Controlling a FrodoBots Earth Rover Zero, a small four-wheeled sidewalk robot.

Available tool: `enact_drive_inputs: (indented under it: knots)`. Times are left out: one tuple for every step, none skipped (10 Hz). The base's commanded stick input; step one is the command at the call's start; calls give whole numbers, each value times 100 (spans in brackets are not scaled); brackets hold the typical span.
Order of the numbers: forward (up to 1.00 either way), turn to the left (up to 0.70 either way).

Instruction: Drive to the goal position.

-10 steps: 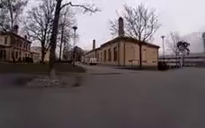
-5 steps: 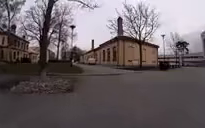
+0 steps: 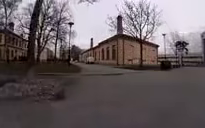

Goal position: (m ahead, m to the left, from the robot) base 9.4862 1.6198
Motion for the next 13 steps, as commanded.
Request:
enact_drive_inputs:
  knots:
    - [100,0]
    - [100,0]
    - [100,0]
    - [100,0]
    - [100,0]
    - [100,0]
    - [100,0]
    - [100,0]
    - [100,0]
    - [100,0]
    - [100,0]
    - [100,0]
    - [100,0]
